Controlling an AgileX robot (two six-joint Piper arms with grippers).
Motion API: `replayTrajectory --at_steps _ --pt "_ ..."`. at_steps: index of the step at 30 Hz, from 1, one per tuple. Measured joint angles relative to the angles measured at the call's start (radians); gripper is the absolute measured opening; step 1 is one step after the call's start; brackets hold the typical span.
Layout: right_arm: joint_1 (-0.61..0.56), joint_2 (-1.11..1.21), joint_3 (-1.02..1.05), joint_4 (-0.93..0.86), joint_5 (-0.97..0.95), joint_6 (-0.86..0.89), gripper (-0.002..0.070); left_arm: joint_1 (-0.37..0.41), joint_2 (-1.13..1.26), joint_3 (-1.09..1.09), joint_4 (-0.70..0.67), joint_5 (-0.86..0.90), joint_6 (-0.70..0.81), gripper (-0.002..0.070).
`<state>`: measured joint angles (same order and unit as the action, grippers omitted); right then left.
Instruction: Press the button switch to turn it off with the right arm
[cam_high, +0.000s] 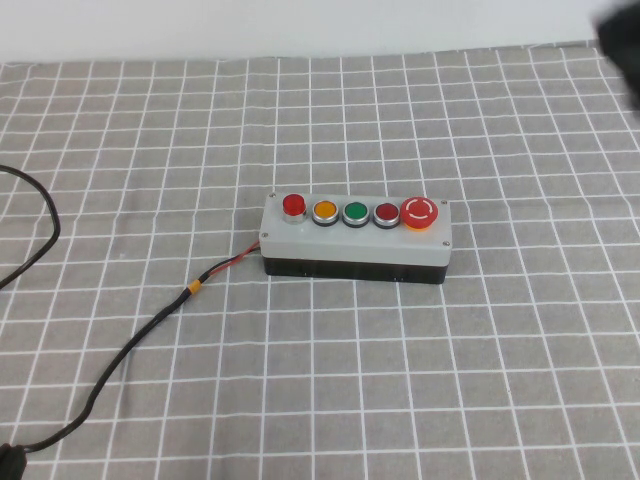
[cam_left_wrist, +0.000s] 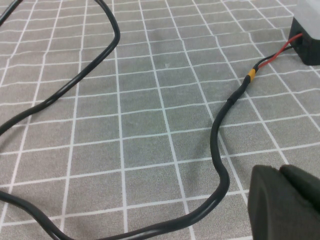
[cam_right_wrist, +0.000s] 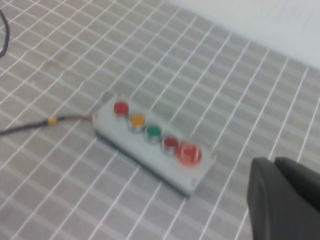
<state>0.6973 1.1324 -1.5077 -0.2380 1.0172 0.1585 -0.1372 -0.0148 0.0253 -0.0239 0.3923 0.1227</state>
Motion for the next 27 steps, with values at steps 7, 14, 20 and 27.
replayTrajectory --at_steps 7,14,20,27 --pt "0.000 -0.339 0.437 0.003 -0.071 0.086 -0.0016 0.000 0.000 0.000 0.000 0.000 0.000 -0.0003" --pt "0.000 -0.590 0.677 0.072 -0.070 0.116 -0.0016 0.000 0.000 0.000 0.000 0.000 0.000 -0.0003" --pt "0.000 -0.668 0.727 0.187 -0.055 0.117 -0.0016 0.000 0.000 0.000 0.000 0.000 0.000 -0.0003" --pt "0.000 -0.672 0.734 0.224 -0.055 0.089 -0.0016 0.000 0.000 0.000 0.000 0.000 0.000 -0.0003"
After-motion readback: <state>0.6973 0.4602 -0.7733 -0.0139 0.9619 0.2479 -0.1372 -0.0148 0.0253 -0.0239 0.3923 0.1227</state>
